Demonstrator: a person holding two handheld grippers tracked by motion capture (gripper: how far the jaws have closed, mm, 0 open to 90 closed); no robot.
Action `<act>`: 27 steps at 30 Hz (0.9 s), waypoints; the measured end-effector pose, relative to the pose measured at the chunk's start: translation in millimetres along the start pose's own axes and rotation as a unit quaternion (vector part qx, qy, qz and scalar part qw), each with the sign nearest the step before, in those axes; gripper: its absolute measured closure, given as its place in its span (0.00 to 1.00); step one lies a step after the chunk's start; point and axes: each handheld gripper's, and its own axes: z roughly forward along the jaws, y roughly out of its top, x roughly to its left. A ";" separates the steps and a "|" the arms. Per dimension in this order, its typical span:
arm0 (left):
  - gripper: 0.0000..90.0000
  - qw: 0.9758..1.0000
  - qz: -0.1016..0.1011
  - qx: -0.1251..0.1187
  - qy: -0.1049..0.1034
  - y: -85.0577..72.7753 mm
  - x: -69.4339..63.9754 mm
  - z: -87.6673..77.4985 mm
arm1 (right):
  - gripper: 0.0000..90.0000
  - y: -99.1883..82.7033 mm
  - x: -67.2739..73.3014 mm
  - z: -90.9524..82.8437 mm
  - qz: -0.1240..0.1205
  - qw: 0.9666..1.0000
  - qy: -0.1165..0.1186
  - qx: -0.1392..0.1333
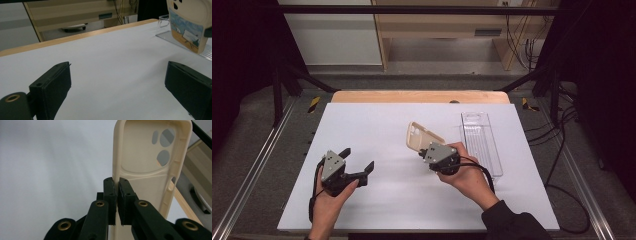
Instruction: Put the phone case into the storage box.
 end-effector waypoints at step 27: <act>0.04 0.999 0.010 -0.034 0.020 -18.0 2.6 -3.0 | 0.96 -1.6 -59.1 -25.2 0.170 0.979 -0.078 -0.080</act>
